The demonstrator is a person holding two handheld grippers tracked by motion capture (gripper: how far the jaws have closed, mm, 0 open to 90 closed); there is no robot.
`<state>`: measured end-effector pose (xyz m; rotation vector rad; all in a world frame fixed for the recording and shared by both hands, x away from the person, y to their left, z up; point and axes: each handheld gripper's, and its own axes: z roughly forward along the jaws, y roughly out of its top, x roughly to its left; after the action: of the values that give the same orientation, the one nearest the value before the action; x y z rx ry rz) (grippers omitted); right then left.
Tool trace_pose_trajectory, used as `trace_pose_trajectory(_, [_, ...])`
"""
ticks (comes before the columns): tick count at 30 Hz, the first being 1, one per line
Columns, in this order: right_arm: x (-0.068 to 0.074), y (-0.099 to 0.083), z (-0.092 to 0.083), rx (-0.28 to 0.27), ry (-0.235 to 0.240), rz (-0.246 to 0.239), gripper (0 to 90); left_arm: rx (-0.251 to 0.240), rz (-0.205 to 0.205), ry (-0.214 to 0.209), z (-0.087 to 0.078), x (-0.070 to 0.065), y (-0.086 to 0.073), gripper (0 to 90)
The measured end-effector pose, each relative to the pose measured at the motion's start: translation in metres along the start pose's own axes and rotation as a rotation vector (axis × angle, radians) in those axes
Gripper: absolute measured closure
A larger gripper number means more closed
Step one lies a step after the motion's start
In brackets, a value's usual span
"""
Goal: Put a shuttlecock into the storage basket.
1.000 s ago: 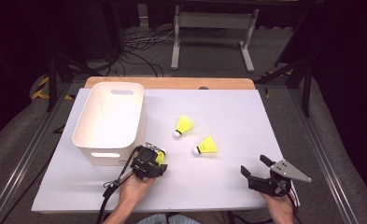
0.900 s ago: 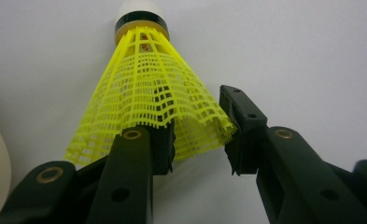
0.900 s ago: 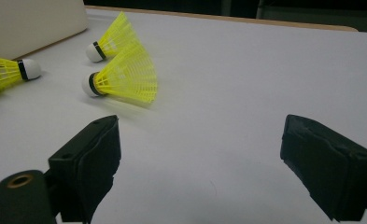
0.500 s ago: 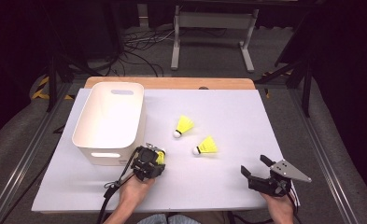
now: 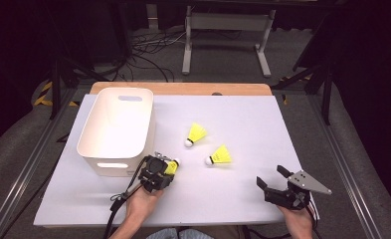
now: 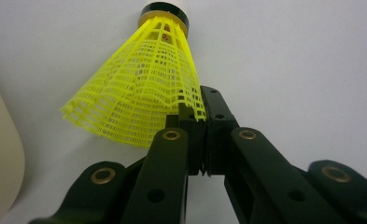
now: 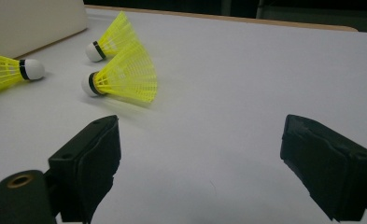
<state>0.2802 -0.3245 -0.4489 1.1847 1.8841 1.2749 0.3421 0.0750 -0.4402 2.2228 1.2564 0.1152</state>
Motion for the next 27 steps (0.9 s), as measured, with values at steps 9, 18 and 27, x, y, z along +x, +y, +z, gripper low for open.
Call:
trace_pose_trajectory(9, [0.001, 0.000, 0.000, -0.002, -0.004, -0.003, 13.0, 0.000, 0.024, 0.020, -0.006, -0.001, 0.002, 88.9])
trace_pose_trajectory(18, [0.001, 0.000, -0.001, -0.002, -0.005, -0.003, 13.0, -0.018, 0.037, 0.035, -0.011, -0.003, 0.007, 89.0])
trace_pose_trajectory(27, [0.001, 0.000, 0.000, -0.001, -0.003, -0.006, 13.0, -0.030, 0.062, 0.047, -0.019, -0.011, 0.019, 89.0])
